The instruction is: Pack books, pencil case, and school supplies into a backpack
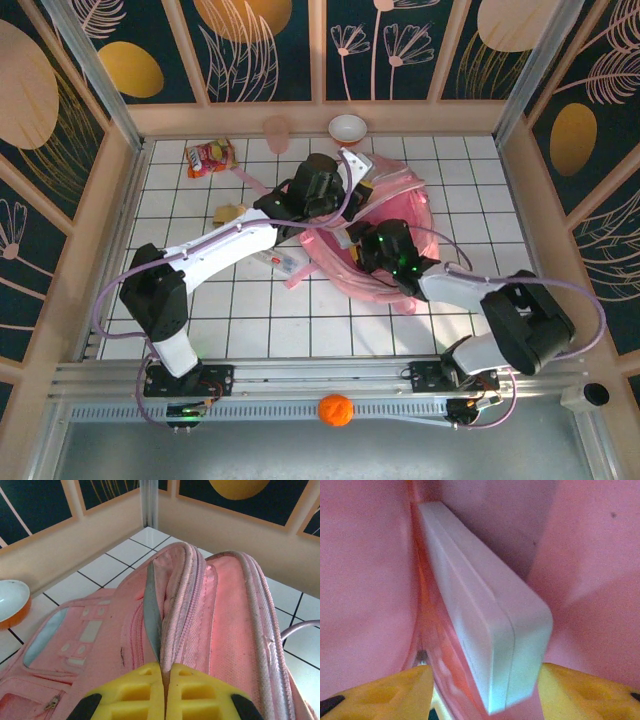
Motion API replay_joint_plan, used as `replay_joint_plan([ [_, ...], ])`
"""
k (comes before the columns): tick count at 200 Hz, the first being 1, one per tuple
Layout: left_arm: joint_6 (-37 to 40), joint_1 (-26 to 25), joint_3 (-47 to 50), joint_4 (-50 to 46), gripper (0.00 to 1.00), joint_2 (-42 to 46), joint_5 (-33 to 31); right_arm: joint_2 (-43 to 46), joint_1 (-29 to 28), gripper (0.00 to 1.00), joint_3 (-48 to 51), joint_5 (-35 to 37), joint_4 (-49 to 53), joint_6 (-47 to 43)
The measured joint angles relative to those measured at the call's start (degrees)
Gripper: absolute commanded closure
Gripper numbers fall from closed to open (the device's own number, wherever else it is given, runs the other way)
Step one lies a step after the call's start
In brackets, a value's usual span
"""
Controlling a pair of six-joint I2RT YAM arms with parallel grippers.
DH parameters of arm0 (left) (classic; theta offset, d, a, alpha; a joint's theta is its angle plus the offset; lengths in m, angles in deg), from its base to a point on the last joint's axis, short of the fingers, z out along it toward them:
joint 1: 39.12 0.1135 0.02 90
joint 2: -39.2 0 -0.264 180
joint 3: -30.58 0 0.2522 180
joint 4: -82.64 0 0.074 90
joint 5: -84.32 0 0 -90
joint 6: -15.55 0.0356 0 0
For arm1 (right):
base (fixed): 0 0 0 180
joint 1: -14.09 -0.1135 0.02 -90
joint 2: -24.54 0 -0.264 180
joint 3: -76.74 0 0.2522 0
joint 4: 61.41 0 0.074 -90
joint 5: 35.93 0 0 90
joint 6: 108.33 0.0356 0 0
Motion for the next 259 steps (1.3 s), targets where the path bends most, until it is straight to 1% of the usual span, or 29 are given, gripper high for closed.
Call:
replay_joint_plan([
  [29,0.02,0.33,0.33,0.02,1.00,0.39,-0.50,7.41,0.00,0.42,0.00,-1.97,9.14,-2.89],
  [52,0.02,0.33,1.81,0.07,1.00,1.57,-0.70,15.63,0.50,0.42,-0.68,-2.03,20.04,-7.10],
  [69,0.09,0.33,3.45,0.44,1.00,2.64,-0.66,21.05,2.54,0.43,-3.96,-2.08,29.97,-11.02],
  [84,0.24,0.33,5.18,0.92,1.00,3.65,-0.61,24.52,5.90,0.43,-9.29,-2.36,38.40,-15.93],
  [113,1.03,0.33,10.40,2.84,1.00,6.36,0.70,26.53,11.32,0.43,-21.20,-2.69,50.18,-25.22],
  [137,2.43,0.33,15.58,3.96,1.00,8.52,3.58,26.32,12.55,0.45,-29.44,-2.62,56.43,-31.93],
  [157,3.76,0.33,19.47,4.26,1.00,9.53,6.45,26.05,12.70,0.46,-33.20,-2.69,58.01,-36.35],
  [167,4.42,0.33,21.42,4.33,0.89,9.79,7.93,25.97,12.70,0.46,-33.70,-2.80,58.07,-38.45],
  [189,4.46,0.33,24.83,4.02,0.56,10.71,9.68,24.52,12.70,0.47,-33.73,-3.78,58.60,-41.44],
  [204,3.34,0.37,26.95,3.80,0.40,12.83,9.62,22.64,12.44,0.46,-33.73,-4.24,58.55,-43.34],
  [212,2.19,0.50,28.13,4.02,0.36,14.58,9.44,21.35,11.78,0.46,-33.75,-4.20,58.49,-44.59],
  [233,-2.47,2.19,30.53,4.28,0.31,20.11,9.31,16.61,7.89,0.45,-36.02,-3.54,59.17,-48.24],
  [259,-9.70,8.15,32.20,4.31,0.25,26.45,8.76,7.32,0.76,0.45,-43.30,-2.21,59.28,-53.88],
])
